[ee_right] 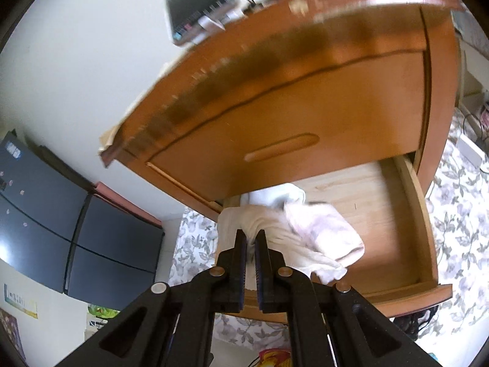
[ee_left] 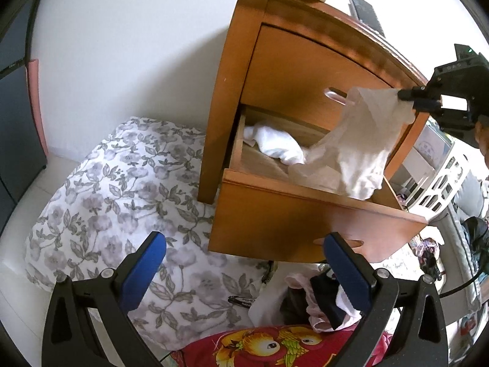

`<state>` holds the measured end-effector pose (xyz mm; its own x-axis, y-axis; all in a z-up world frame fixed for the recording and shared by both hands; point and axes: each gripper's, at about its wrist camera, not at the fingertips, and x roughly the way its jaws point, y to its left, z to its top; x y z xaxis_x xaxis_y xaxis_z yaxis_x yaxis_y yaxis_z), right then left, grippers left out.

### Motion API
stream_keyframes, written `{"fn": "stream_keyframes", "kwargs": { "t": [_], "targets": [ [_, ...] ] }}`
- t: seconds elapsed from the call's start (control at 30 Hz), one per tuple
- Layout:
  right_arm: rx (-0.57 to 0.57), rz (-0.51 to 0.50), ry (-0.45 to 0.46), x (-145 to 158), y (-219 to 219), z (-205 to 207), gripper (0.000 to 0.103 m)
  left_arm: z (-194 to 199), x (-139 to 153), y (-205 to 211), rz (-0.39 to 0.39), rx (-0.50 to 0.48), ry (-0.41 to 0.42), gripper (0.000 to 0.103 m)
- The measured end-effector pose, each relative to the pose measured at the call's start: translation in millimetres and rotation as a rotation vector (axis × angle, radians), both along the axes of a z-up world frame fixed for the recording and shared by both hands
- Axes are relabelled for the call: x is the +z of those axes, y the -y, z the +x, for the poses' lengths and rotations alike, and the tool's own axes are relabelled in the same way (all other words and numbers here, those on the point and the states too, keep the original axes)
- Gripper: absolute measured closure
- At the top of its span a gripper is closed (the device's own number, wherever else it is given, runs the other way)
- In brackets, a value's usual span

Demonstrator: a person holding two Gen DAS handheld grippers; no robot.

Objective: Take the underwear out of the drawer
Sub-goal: 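Lift the cream cloth up out of the drawer with the right gripper, then carry the cream cloth back from the drawer toward the bed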

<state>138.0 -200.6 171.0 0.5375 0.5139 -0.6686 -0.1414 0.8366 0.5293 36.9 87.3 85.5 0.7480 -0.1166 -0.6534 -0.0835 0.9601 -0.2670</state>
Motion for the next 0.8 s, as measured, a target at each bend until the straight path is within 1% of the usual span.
{"fn": "stream_keyframes", "kwargs": {
  "t": [0.37, 0.57, 0.8],
  "targets": [
    [0.003, -0.055, 0.173, 53.7, 25.8, -42.9, 0.097, -17.0, 17.1, 19.3, 0.031, -0.028, 0.037, 0.000],
    [0.005, -0.070, 0.237, 78.2, 45.4, -66.3, 0.097, -26.4, 26.6, 30.3, 0.053, -0.038, 0.052, 0.000],
    [0.003, -0.081, 0.281, 92.1, 65.0, -92.5, 0.097, -35.7, 36.0, 42.1, 0.078, -0.050, 0.069, 0.000]
  ]
}}
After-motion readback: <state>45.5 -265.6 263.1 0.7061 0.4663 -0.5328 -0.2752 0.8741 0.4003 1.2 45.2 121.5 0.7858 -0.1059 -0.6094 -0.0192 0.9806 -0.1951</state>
